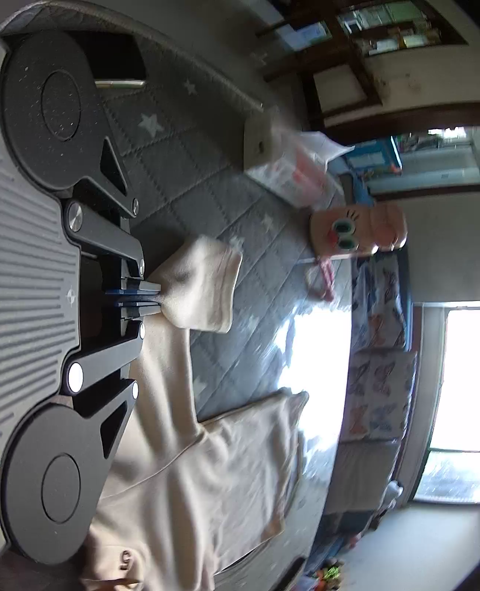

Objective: Fold clothes

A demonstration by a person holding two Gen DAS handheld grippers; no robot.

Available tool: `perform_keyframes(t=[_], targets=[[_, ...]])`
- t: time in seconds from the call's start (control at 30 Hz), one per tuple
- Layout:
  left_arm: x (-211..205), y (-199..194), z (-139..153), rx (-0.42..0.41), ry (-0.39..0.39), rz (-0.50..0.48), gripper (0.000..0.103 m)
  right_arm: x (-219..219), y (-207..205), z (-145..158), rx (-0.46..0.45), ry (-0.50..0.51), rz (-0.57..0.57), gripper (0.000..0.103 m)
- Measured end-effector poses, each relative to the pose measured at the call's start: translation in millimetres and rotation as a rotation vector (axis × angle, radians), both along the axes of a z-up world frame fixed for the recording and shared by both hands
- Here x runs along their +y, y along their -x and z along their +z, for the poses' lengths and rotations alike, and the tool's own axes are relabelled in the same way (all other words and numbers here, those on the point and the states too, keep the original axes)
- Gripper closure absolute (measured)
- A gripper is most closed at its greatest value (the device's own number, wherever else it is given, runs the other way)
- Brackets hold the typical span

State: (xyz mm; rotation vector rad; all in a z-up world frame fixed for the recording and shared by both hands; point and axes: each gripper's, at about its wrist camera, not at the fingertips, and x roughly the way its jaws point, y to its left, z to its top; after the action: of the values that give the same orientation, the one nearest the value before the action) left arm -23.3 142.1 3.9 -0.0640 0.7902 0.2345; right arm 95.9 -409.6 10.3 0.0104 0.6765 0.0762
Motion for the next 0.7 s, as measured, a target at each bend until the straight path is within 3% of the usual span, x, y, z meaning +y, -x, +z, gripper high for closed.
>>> perform_keyframes(t=[0.23, 0.3, 0.43, 0.7], targets=[[0, 2, 23, -0.05, -0.023, -0.015, 0.092, -9, -7, -7, 0.055, 0.02, -0.006, 0.094], [0, -4, 30, -0.064, -0.039, -0.017, 0.081, 0, -8, 1, 0.042, 0.032, 0.025, 0.093], [-10, -30, 36, -0.076, -0.057, -0.047, 0.077, 20, -18, 12, 0.026, 0.035, 0.093, 0.09], [-37, -105, 28, -0.042, -0.045, -0.115, 0.068, 92, -68, 8, 0.081, -0.032, 0.326, 0.083]])
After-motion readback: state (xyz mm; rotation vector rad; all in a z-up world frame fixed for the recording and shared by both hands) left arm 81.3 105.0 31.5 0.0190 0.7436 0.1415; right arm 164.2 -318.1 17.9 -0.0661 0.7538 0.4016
